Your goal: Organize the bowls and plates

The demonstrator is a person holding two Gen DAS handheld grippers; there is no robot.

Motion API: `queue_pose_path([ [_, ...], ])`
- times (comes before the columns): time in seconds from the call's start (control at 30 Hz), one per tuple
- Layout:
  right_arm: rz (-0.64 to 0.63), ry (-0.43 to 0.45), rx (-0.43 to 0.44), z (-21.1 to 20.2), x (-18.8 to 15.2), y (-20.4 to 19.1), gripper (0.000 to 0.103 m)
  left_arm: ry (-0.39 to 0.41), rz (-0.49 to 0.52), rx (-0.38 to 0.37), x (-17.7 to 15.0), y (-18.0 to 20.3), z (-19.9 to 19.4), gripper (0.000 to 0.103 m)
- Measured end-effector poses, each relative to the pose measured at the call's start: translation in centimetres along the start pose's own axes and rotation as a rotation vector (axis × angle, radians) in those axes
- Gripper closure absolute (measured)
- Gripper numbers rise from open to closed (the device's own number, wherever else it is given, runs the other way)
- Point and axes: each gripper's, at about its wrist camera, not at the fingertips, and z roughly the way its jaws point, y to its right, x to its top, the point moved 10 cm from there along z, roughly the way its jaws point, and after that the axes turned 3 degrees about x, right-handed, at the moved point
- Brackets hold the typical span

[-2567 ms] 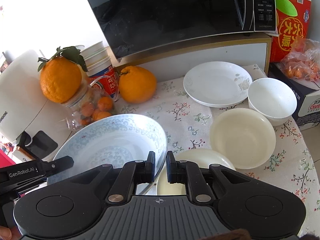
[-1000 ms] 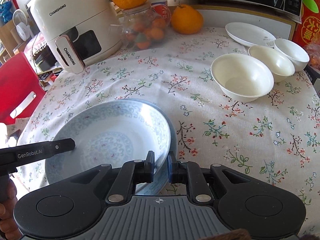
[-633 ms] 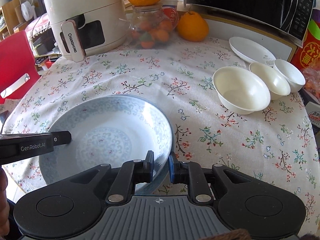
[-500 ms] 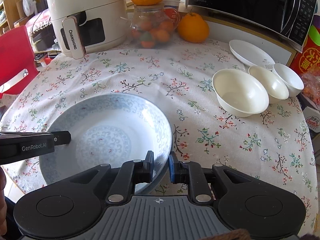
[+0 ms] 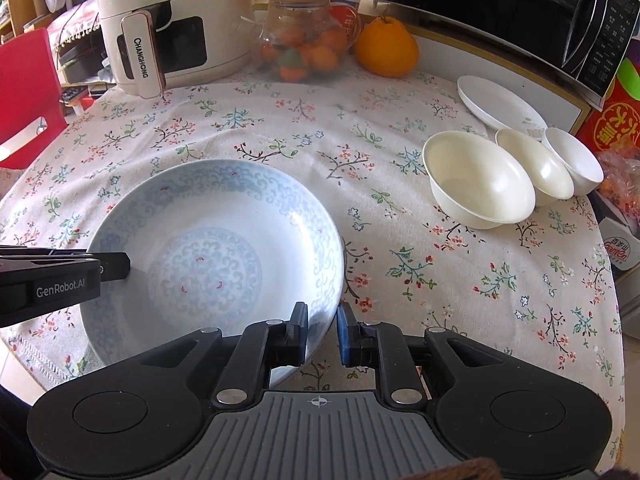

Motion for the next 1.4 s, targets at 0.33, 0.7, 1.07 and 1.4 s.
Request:
queue_pose_path([
  [0.33,0.064,-0.016,0.054,0.2,0.3,0.8,0.085,-0.012,-0.009,-0.004,0.1,-0.1,0.1,0.086],
  [0.7,0.163,-0.011,0.129,0.1,1.2,1.8,0.086,0.05,0.044,0.046,1.3,0.1,-0.3,0.082],
  [1.07,0.291,0.033,0.144,-0.3,3.1,5.9,0.085,0.095,0.037,0.096,3.4,-0.2,-0.3,0.078],
  [1.4,0.349,0.059,0.16,-0.5,4.4,8.6,0.083,0.118,0.083,0.088,5.7,4.0,0.2,0.065],
])
